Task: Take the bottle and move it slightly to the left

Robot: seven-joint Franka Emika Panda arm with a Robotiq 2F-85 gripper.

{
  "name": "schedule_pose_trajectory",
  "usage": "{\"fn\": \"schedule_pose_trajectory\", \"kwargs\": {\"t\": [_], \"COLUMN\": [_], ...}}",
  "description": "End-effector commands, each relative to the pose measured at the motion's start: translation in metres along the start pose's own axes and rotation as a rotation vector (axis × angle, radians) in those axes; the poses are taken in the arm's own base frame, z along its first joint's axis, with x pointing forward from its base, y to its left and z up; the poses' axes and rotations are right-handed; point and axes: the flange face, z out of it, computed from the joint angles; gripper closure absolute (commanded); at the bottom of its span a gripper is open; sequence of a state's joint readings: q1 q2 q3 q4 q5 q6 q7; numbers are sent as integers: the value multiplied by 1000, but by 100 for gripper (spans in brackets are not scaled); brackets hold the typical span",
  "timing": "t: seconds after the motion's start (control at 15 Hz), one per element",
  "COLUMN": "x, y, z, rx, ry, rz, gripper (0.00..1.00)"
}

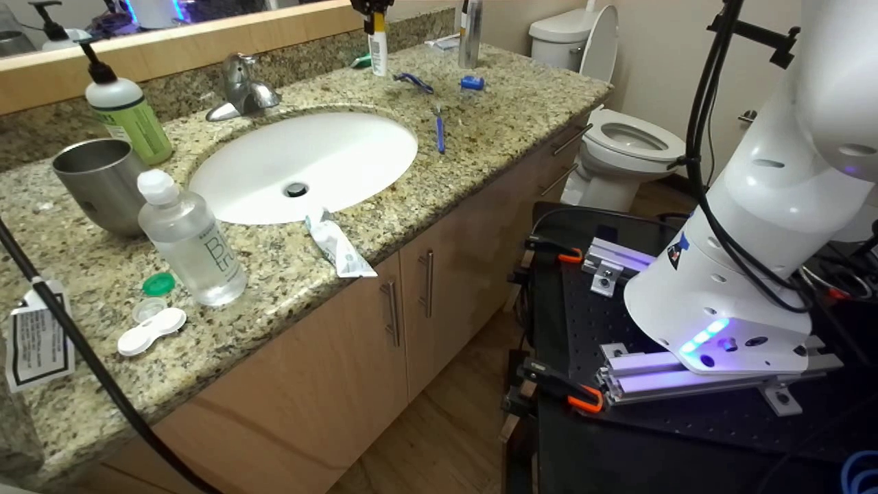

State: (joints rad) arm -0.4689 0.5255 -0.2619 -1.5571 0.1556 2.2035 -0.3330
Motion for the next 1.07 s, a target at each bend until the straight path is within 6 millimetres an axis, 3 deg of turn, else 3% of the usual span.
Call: {"fn": "schedule_pose_trajectory", "kwargs": {"t": [0.0, 0.07, 0.13, 0.53, 0.93, 1.0], "x": [3, 5, 6, 4, 5, 5], "y": [1, 1, 1, 1, -1, 0], "z": [3, 4, 4, 30, 39, 39], "rx": [-2, -3, -4, 14, 18, 16], "ry": [-2, -1, 1, -49, -37, -31], "rz": [5, 7, 7, 6, -11, -7], "gripper": [74, 74, 94, 94, 94, 49]}}
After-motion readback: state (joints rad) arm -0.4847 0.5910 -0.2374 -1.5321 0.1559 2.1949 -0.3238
